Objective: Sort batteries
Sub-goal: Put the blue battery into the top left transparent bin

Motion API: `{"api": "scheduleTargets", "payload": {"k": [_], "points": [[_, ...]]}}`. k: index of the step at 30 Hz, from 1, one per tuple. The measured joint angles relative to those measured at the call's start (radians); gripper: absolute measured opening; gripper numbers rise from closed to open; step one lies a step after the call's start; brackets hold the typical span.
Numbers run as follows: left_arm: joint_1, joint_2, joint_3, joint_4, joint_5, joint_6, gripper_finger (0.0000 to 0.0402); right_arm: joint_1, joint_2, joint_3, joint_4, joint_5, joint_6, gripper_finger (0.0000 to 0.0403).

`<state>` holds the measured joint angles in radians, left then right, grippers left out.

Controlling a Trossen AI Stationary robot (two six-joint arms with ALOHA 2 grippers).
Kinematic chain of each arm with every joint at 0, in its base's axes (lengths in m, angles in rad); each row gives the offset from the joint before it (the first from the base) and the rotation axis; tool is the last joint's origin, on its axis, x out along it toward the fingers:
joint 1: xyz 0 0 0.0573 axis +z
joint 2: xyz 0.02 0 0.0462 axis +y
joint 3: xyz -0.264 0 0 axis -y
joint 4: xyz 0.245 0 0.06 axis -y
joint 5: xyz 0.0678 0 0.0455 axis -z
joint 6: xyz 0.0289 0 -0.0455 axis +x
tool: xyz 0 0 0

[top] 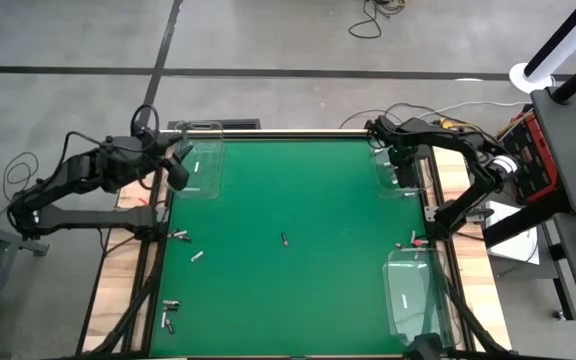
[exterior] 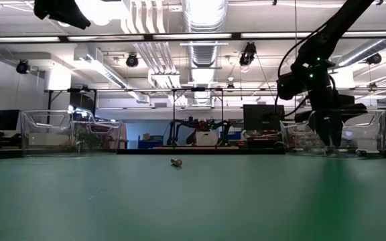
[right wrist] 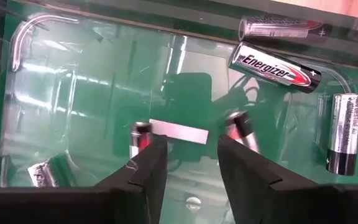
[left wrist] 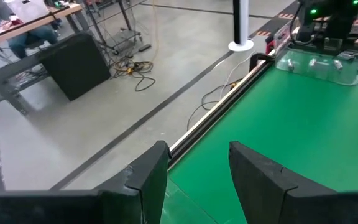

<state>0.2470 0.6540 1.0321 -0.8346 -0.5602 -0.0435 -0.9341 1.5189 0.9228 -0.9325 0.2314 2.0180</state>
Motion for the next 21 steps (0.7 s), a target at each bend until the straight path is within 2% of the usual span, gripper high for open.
{"api": "scheduleTargets", "payload": {"k": [6, 13, 17, 21], "points": [[0.000, -0.026, 0.000, -0.001, 0.097, 0.001, 0.0153, 0.036, -0.076, 0.053, -0.047, 0.038, -0.022, 0.0159], [0.000, -0.060, -0.001, -0.071, 0.314, 0.024, 0.0153, 0.166, -0.217, 0.183, -0.208, 0.240, -0.030, 0.0174], [-0.002, -0.074, -0.021, -0.152, 0.436, 0.000, 0.0153, 0.301, -0.263, 0.277, -0.202, 0.386, -0.218, 0.0175], [-0.002, -0.072, -0.038, -0.242, 0.493, -0.031, 0.0153, 0.454, -0.262, 0.354, -0.110, 0.425, -0.478, 0.0169]]}}
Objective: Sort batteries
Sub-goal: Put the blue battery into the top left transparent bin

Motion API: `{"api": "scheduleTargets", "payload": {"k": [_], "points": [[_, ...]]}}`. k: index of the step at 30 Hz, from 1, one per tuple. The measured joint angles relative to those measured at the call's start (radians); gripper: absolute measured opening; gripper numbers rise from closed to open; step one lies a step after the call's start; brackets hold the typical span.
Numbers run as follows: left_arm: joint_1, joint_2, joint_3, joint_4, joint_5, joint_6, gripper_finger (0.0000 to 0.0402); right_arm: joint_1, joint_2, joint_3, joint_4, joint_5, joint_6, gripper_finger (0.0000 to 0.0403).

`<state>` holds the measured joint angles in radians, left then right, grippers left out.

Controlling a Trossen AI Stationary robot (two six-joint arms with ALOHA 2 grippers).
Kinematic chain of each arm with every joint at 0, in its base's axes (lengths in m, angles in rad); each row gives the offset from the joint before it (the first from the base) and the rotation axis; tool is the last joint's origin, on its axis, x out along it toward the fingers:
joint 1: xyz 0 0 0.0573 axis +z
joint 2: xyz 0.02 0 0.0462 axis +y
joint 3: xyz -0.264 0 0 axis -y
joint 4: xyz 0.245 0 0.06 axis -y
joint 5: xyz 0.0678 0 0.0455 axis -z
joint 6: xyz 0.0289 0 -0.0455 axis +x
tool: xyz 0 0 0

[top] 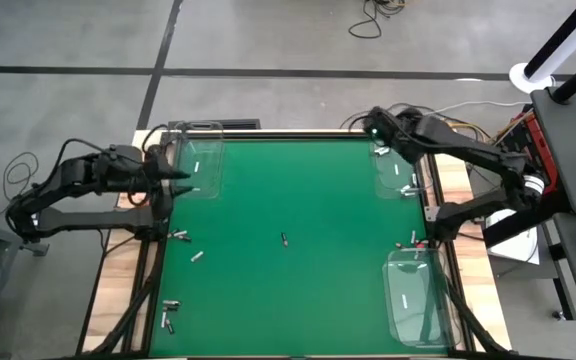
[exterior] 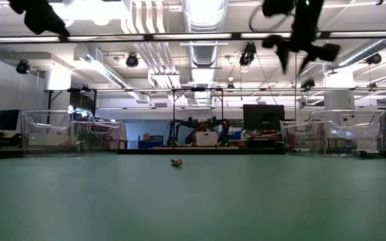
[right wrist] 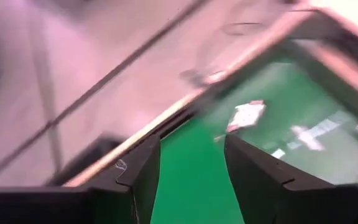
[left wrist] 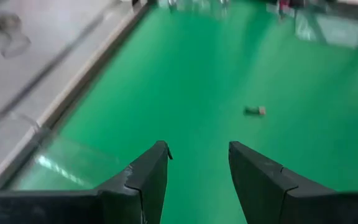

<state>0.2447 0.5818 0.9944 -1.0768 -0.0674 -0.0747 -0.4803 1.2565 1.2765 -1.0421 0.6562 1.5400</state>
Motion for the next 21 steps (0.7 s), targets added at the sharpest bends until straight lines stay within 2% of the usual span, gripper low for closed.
{"api": "scheduleTargets", "payload": {"k": [5, 11, 16, 21], "points": [[-0.023, 0.049, -0.001, -0.059, 0.062, -0.094, 0.0153, 0.215, 0.041, 0.048, 0.233, 0.022, -0.300, 0.0158], [-0.133, 0.193, -0.003, -0.053, 0.080, -0.242, 0.0153, 0.402, 0.112, 0.086, 0.445, 0.086, -0.521, 0.0151], [-0.267, 0.298, -0.045, -0.020, 0.004, -0.449, 0.0153, 0.509, 0.148, 0.137, 0.456, 0.089, -0.610, 0.0159], [-0.432, 0.370, -0.130, 0.045, 0.001, -0.668, 0.0153, 0.620, 0.152, 0.164, 0.453, 0.087, -0.697, 0.0168]]}}
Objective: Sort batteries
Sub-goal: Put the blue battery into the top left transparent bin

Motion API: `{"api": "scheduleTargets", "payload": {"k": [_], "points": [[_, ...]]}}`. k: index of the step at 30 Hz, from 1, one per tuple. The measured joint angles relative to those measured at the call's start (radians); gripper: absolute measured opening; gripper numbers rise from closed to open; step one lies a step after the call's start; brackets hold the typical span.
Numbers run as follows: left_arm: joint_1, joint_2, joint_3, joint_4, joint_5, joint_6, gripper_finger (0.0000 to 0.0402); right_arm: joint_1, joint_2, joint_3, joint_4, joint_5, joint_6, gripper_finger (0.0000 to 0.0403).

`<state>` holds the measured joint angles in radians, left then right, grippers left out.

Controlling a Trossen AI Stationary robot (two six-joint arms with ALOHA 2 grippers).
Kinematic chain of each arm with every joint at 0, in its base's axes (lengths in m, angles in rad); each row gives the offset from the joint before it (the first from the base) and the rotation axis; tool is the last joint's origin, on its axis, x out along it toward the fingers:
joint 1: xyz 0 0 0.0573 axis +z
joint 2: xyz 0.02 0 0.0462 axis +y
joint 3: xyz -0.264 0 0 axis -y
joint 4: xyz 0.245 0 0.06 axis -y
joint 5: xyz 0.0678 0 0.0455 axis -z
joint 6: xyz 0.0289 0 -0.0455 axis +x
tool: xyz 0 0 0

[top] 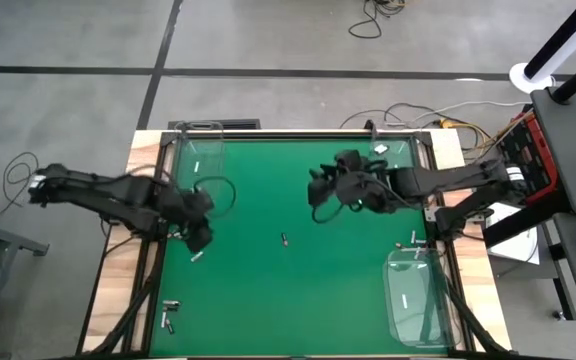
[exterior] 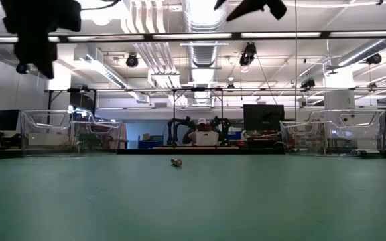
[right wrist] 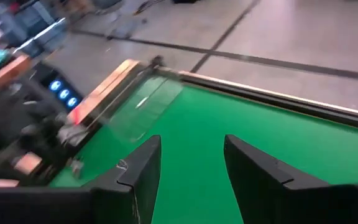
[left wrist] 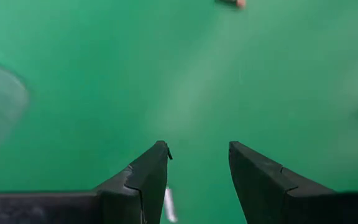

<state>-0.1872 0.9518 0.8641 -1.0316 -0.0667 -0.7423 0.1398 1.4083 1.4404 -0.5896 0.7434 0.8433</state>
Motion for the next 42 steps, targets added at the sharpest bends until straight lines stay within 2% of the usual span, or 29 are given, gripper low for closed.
{"api": "scheduleTargets", "payload": {"k": [5, 9, 16, 28, 33, 38, 42], "points": [[-0.125, 0.084, -0.071, -0.001, 0.015, -0.167, 0.0153, 0.082, -0.007, 0.008, 0.001, 0.000, -0.056, 0.0171], [-0.140, 0.151, -0.123, -0.003, 0.082, -0.236, 0.0153, 0.130, -0.007, 0.010, -0.001, -0.007, -0.061, 0.0164], [-0.140, 0.262, -0.167, 0.001, 0.164, -0.251, 0.0153, 0.224, -0.007, 0.010, -0.004, -0.010, -0.063, 0.0144], [-0.144, 0.464, -0.175, 0.074, 0.162, -0.210, 0.0153, 0.268, -0.014, 0.010, -0.008, -0.009, -0.095, 0.0113], [-0.144, 0.473, -0.203, 0.123, 0.165, -0.203, 0.0153, 0.268, -0.019, 0.010, -0.013, -0.009, -0.098, 0.0104], [-0.144, 0.449, -0.266, 0.223, 0.207, -0.270, 0.0150, 0.268, -0.027, 0.010, -0.024, -0.009, -0.097, 0.0100], [-0.144, 0.439, -0.292, 0.238, 0.211, -0.299, 0.0115, 0.268, -0.034, 0.010, -0.027, -0.009, -0.097, 0.0105]]}}
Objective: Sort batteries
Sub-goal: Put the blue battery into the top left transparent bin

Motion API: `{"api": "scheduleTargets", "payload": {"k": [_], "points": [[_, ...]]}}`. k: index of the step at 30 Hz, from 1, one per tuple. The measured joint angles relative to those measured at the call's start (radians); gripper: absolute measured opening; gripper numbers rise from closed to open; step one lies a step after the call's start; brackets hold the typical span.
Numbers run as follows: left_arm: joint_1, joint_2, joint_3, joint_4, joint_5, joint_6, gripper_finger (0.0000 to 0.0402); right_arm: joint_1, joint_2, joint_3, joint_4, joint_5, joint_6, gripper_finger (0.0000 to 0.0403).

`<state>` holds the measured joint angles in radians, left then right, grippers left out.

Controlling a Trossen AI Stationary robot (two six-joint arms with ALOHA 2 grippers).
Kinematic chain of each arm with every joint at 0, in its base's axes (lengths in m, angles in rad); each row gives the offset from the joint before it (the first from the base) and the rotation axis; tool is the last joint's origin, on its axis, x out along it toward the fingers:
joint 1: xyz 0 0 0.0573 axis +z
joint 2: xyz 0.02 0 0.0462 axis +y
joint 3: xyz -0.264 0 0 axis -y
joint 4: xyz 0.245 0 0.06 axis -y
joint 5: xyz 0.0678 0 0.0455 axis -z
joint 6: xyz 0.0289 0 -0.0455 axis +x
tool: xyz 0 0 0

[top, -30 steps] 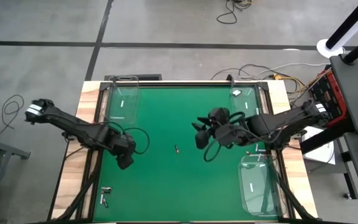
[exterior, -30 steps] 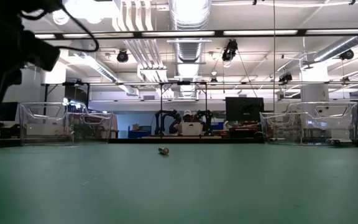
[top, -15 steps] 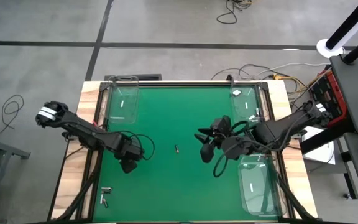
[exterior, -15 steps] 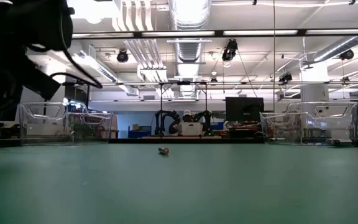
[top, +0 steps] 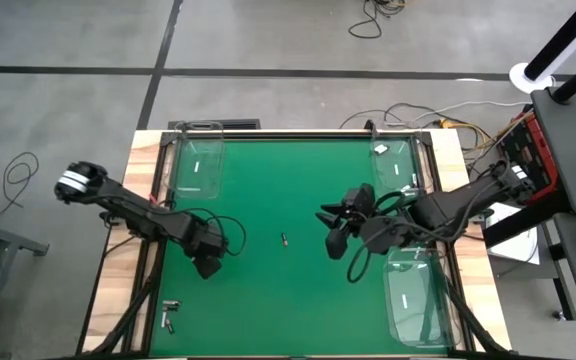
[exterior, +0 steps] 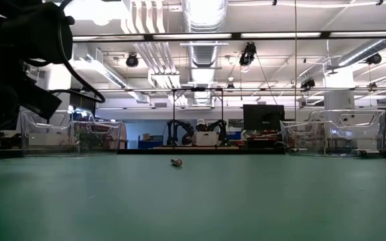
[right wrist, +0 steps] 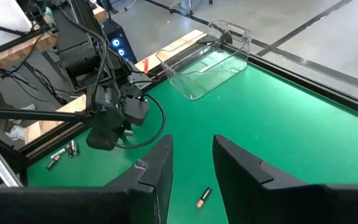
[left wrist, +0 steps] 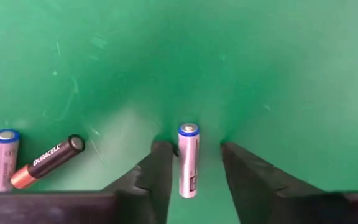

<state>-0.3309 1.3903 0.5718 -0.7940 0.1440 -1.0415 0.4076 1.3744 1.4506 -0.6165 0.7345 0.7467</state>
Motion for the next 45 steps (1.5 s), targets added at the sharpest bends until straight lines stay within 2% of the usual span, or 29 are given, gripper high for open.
{"api": "scheduleTargets", "payload": {"k": [9, 15, 19, 25, 29, 33, 38, 45], "points": [[-0.002, -0.006, -0.005, 0.021, -0.030, -0.015, 0.0015, 0.000, -0.016, 0.007, -0.003, 0.000, -0.007, 0.0097], [-0.002, -0.012, 0.029, -0.011, -0.066, 0.012, 0.0009, 0.000, -0.037, 0.062, -0.014, 0.000, -0.084, 0.0083], [0.002, -0.031, 0.155, -0.119, -0.168, 0.084, 0.0008, 0.000, -0.056, 0.090, -0.022, 0.000, -0.142, 0.0076], [0.050, -0.032, 0.396, -0.363, -0.222, 0.232, 0.0007, 0.002, -0.081, 0.097, -0.026, 0.000, -0.180, 0.0068], [0.122, -0.034, 0.531, -0.488, -0.252, 0.404, 0.0007, 0.028, -0.083, 0.097, -0.038, 0.000, -0.181, 0.0071], [0.258, -0.039, 0.636, -0.581, -0.277, 0.621, 0.0006, 0.079, -0.082, 0.097, -0.037, 0.000, -0.180, 0.0077], [0.506, -0.034, 0.735, -0.641, -0.312, 0.950, 0.0006, 0.164, -0.081, 0.093, -0.037, 0.005, -0.126, 0.0078], [0.861, -0.012, 0.752, -0.622, -0.328, 1.526, 0.0006, 0.274, -0.081, 0.083, -0.039, 0.128, -0.062, 0.0065]]}}
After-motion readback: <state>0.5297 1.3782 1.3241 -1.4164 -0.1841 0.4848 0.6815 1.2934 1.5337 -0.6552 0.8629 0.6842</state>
